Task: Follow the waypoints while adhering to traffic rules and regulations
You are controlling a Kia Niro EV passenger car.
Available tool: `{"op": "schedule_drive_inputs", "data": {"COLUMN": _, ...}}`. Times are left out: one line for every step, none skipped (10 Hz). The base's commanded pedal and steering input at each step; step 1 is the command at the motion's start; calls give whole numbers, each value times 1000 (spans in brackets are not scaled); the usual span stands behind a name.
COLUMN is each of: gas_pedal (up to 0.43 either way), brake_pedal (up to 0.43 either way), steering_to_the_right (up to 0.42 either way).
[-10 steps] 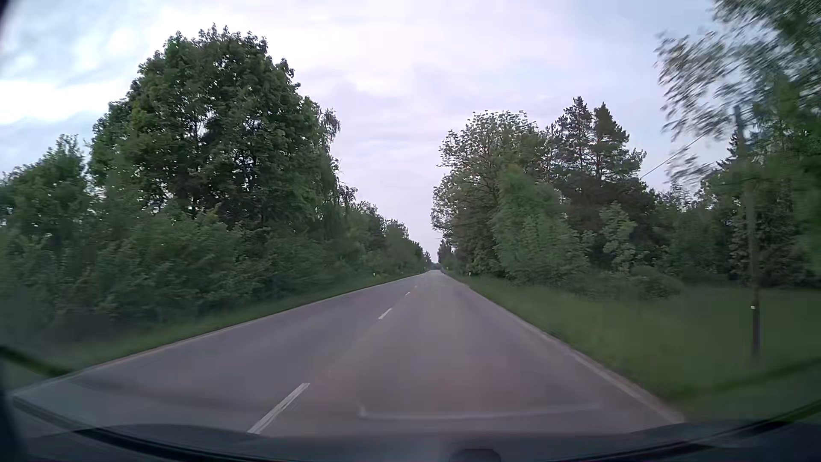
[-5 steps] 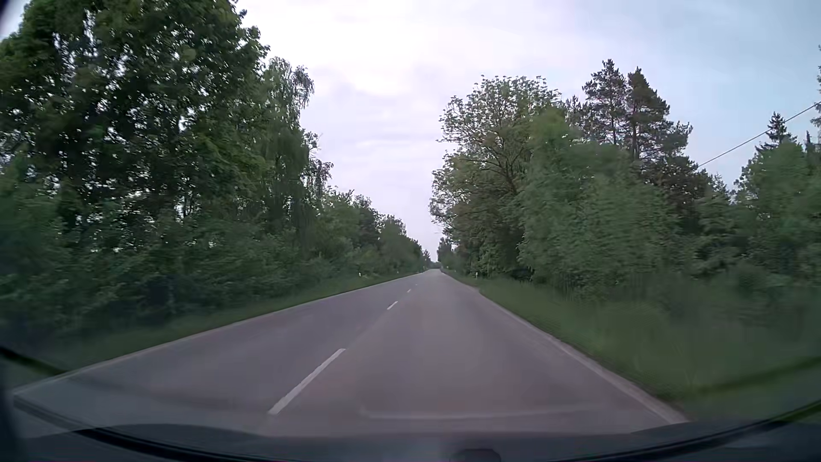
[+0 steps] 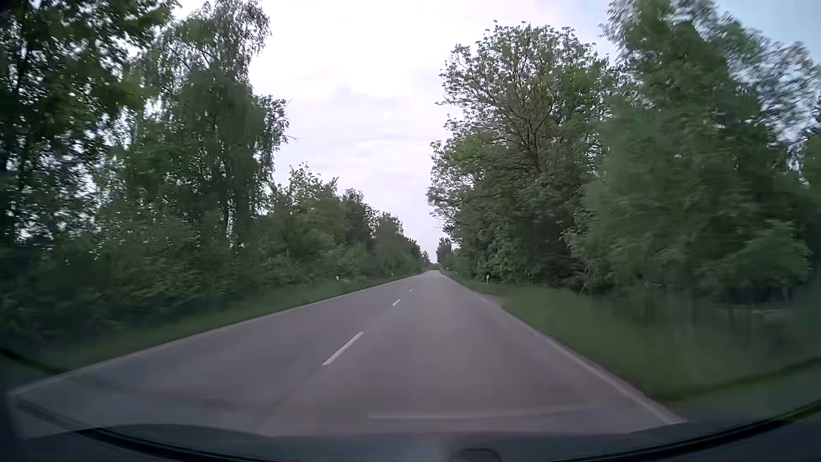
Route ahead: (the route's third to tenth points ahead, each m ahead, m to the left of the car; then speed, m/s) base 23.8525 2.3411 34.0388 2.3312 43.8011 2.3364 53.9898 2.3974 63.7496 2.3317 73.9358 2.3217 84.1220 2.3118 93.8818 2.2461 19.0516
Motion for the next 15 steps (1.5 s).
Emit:
{"op": "schedule_drive_inputs", "data": {"gas_pedal": 209, "brake_pedal": 0, "steering_to_the_right": 1}}
{"op": "schedule_drive_inputs", "data": {"gas_pedal": 209, "brake_pedal": 0, "steering_to_the_right": 0}}
{"op": "schedule_drive_inputs", "data": {"gas_pedal": 209, "brake_pedal": 0, "steering_to_the_right": 0}}
{"op": "schedule_drive_inputs", "data": {"gas_pedal": 197, "brake_pedal": 0, "steering_to_the_right": 0}}
{"op": "schedule_drive_inputs", "data": {"gas_pedal": 197, "brake_pedal": 0, "steering_to_the_right": 0}}
{"op": "schedule_drive_inputs", "data": {"gas_pedal": 197, "brake_pedal": 0, "steering_to_the_right": 1}}
{"op": "schedule_drive_inputs", "data": {"gas_pedal": 197, "brake_pedal": 0, "steering_to_the_right": 0}}
{"op": "schedule_drive_inputs", "data": {"gas_pedal": 189, "brake_pedal": 0, "steering_to_the_right": 0}}
{"op": "schedule_drive_inputs", "data": {"gas_pedal": 189, "brake_pedal": 0, "steering_to_the_right": 0}}
{"op": "schedule_drive_inputs", "data": {"gas_pedal": 189, "brake_pedal": 0, "steering_to_the_right": 0}}
{"op": "schedule_drive_inputs", "data": {"gas_pedal": 189, "brake_pedal": 0, "steering_to_the_right": 0}}
{"op": "schedule_drive_inputs", "data": {"gas_pedal": 177, "brake_pedal": 0, "steering_to_the_right": 0}}
{"op": "schedule_drive_inputs", "data": {"gas_pedal": 177, "brake_pedal": 0, "steering_to_the_right": 0}}
{"op": "schedule_drive_inputs", "data": {"gas_pedal": 177, "brake_pedal": 0, "steering_to_the_right": 1}}
{"op": "schedule_drive_inputs", "data": {"gas_pedal": 177, "brake_pedal": 0, "steering_to_the_right": 1}}
